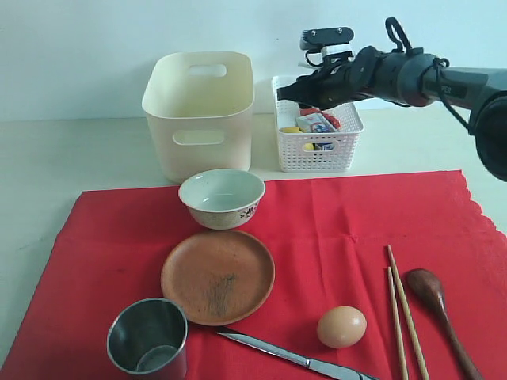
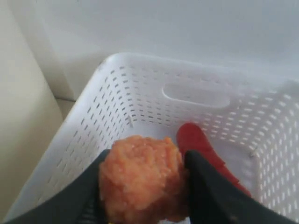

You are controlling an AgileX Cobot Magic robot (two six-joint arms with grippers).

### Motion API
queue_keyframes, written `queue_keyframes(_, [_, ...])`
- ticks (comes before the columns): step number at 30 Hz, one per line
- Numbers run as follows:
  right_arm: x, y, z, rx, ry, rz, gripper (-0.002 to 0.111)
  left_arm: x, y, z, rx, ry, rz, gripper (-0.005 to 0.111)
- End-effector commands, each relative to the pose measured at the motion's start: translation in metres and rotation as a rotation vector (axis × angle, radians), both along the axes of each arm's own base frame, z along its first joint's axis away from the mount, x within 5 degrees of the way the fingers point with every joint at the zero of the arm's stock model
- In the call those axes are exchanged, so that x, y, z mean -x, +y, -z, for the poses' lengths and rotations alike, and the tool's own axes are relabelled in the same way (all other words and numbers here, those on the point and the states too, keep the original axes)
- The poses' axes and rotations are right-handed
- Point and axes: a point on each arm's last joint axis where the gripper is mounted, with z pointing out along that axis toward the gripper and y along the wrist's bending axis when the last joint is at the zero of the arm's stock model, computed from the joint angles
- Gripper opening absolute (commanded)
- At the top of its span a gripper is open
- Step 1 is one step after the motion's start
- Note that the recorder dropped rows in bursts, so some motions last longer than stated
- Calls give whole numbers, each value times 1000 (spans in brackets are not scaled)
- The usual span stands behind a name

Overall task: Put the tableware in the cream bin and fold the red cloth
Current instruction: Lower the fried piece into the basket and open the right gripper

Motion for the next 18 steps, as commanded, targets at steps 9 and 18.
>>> queue_keyframes(9, [-9, -3, 1, -100, 48, 44, 67, 0, 0, 0, 1, -6, 5, 0])
queue_keyframes(18, [10, -14, -67, -59, 137, -37, 78, 0, 0, 0, 1, -6, 5, 0])
